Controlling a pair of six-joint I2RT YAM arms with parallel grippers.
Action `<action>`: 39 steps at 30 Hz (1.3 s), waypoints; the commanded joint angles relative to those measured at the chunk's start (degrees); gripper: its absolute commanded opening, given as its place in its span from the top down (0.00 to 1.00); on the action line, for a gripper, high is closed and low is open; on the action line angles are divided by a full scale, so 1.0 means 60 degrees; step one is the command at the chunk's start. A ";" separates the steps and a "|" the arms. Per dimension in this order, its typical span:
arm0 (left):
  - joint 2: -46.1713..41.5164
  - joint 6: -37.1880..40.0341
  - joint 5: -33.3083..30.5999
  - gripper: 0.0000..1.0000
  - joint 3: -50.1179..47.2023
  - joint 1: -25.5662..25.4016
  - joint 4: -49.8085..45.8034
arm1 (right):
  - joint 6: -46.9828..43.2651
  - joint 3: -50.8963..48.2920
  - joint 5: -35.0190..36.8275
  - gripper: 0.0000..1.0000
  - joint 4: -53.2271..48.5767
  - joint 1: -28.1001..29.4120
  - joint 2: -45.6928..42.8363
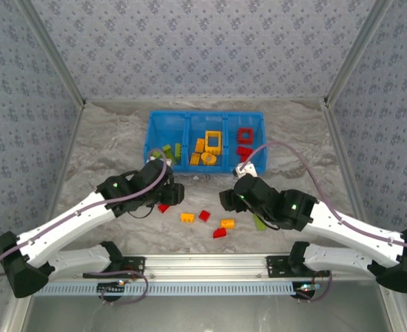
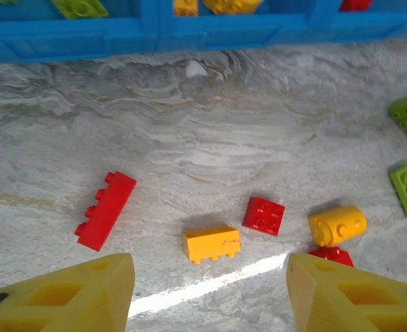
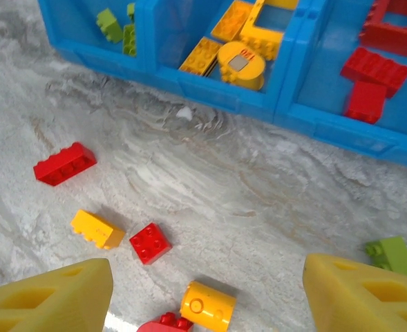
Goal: Sort the legos into containers by color
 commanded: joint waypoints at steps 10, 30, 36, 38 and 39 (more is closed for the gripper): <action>-0.3811 -0.2584 -0.2780 0.40 0.0049 -0.0089 -0.3092 | -0.4155 0.2325 -0.2542 0.13 0.1722 0.1034 0.5634; -0.4856 -0.2175 -0.2712 0.39 0.0465 -0.0089 -0.3035 | -0.6656 0.6876 -0.2471 0.11 0.0826 0.0043 1.1406; -0.4900 -0.2160 -0.2742 0.39 0.0547 -0.0089 -0.3203 | -0.6522 0.7907 -0.3011 0.15 0.0378 -0.0154 1.2146; -0.4928 -0.2159 -0.2769 0.39 0.0554 -0.0089 -0.3225 | -0.6392 0.8148 -0.3192 0.18 0.0283 -0.0254 1.2343; -0.4938 -0.2146 -0.2771 0.39 0.0580 -0.0092 -0.3216 | -0.6333 0.8186 -0.3271 0.20 0.0275 -0.0304 1.2391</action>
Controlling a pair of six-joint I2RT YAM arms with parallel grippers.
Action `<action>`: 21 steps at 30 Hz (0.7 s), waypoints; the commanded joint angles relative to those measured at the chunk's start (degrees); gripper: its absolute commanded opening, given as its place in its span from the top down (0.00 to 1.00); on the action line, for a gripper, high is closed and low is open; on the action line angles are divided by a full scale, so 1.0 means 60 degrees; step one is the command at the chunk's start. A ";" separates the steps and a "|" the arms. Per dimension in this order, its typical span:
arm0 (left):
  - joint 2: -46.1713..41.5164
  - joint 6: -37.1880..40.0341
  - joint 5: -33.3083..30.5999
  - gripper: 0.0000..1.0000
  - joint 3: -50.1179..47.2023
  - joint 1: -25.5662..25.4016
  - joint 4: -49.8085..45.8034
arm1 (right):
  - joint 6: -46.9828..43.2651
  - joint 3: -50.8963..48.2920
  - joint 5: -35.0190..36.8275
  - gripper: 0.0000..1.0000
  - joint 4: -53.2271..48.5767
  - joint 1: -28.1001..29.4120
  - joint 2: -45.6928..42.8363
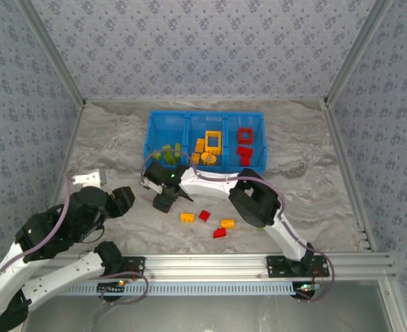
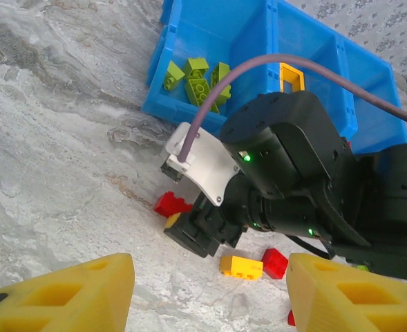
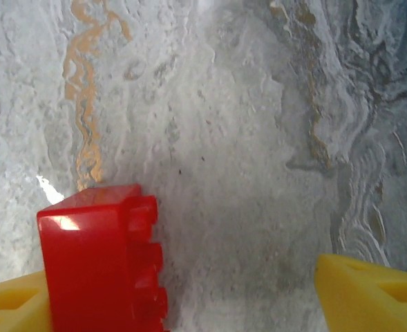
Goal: Sort the legos into containers by color
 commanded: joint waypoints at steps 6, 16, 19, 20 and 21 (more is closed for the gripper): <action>-0.0067 0.0227 -0.0167 0.39 0.0195 -0.0045 -0.0150 | 0.0388 0.0218 -0.0763 0.43 -0.0455 -0.0215 0.0217; 0.0179 0.0595 0.0634 0.38 -0.0102 -0.0045 0.0380 | 0.1365 -0.1555 -0.0877 0.75 0.0863 -0.0130 -0.1746; 0.0969 0.1236 0.1729 0.40 0.0155 -0.0054 0.1052 | 0.1945 -0.2761 -0.0730 0.75 0.1221 -0.0303 -0.3320; 0.1370 0.1436 0.2117 0.41 0.0296 -0.0072 0.1284 | 0.2188 -0.3249 -0.0580 0.76 0.1231 -0.0406 -0.3929; 0.1739 0.1555 0.2381 0.41 0.0447 -0.0131 0.1512 | 0.2395 -0.3559 -0.0453 0.76 0.1183 -0.0529 -0.4468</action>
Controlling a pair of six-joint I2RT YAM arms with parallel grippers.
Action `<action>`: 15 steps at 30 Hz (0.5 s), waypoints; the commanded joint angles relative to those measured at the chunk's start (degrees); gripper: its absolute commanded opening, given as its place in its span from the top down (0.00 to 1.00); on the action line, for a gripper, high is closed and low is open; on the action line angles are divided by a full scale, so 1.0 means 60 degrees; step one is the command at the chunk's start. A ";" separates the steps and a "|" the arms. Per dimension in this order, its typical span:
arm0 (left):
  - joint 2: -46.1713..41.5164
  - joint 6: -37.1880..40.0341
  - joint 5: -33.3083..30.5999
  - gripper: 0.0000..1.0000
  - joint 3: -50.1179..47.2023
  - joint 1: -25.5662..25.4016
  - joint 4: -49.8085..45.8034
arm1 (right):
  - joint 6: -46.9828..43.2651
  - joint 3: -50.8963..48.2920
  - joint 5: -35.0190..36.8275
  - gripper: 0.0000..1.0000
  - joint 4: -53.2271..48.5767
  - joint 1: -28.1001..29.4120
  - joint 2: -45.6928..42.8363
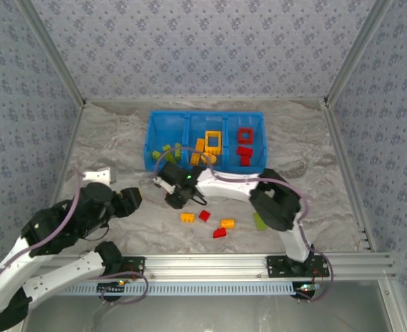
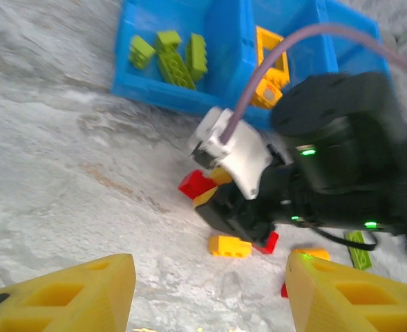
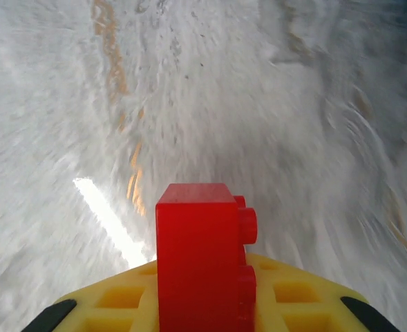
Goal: Sort the legos into containers by color
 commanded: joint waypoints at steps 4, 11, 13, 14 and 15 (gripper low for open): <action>0.2521 0.1090 0.0618 0.42 0.1004 -0.1541 0.2128 | 0.1979 -0.2017 0.0699 0.78 -0.0086 -0.1217 -0.4150; 0.5953 0.2498 -0.0685 0.42 0.2740 -0.3397 0.3386 | 0.2813 -0.3841 0.0197 0.76 -0.0472 -0.4561 -0.6683; 0.6633 0.2664 -0.0795 0.42 0.2940 -0.3542 0.3715 | 0.2791 -0.3769 -0.0263 0.76 -0.0449 -0.5430 -0.6407; 0.6933 0.2721 -0.0844 0.42 0.3043 -0.3582 0.4061 | 0.2738 -0.3622 -0.0432 0.76 -0.0467 -0.5788 -0.6054; 0.7193 0.2757 -0.0862 0.42 0.3127 -0.3596 0.4217 | 0.2673 -0.3409 -0.0535 0.76 -0.0494 -0.5980 -0.5766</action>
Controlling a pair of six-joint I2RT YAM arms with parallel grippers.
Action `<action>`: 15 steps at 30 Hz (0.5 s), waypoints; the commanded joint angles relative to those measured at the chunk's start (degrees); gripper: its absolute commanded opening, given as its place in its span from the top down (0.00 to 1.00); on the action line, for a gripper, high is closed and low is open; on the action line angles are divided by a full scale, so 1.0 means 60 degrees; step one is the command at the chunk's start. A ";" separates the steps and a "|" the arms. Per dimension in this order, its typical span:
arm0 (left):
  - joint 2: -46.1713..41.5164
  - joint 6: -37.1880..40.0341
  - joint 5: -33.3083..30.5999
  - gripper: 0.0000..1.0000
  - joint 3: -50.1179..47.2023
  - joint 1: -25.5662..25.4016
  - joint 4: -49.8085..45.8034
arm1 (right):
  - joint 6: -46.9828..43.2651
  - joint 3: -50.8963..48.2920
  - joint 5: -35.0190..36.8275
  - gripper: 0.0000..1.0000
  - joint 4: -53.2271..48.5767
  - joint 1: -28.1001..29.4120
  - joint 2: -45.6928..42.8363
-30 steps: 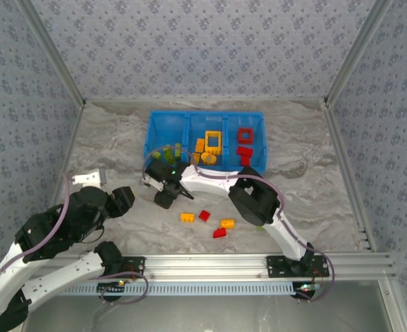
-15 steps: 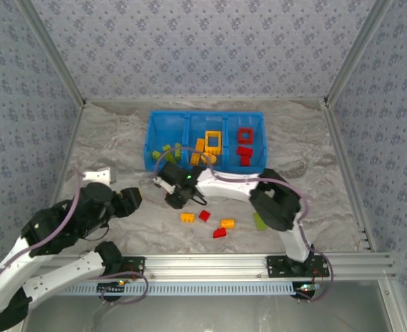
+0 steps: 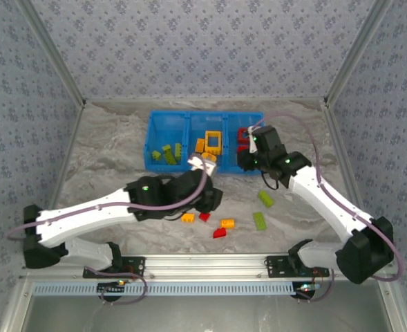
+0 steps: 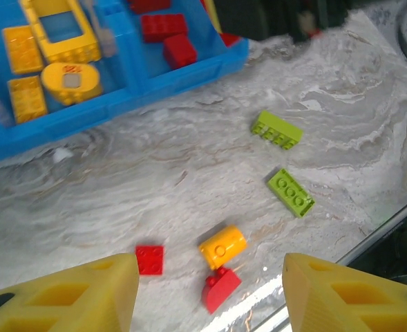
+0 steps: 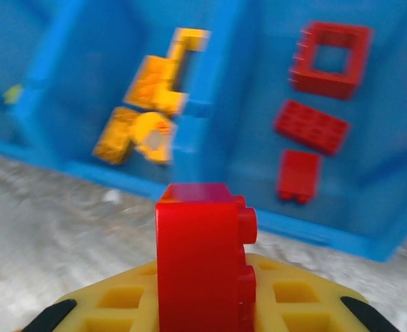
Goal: Sort the legos into containers by color
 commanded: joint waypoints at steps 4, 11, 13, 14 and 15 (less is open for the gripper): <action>0.1320 0.0806 -0.0679 0.42 0.0953 -0.0186 0.1158 | -0.0171 0.1132 -0.0708 0.76 -0.0477 -0.0882 0.2340; 0.2216 0.1073 -0.1055 0.42 0.1489 -0.0377 0.1332 | -0.0470 0.2492 -0.1121 0.76 -0.0504 -0.1056 0.4421; 0.2351 0.1109 -0.1080 0.42 0.1550 -0.0432 0.1335 | -0.0501 0.2698 -0.1124 0.76 -0.0504 -0.1028 0.4765; 0.2414 0.1104 -0.1080 0.42 0.1570 -0.0462 0.1332 | -0.0488 0.2796 -0.1117 0.76 -0.0535 -0.1023 0.4960; 0.2445 0.1104 -0.1082 0.42 0.1578 -0.0475 0.1330 | -0.0483 0.2865 -0.1122 0.76 -0.0572 -0.1026 0.5114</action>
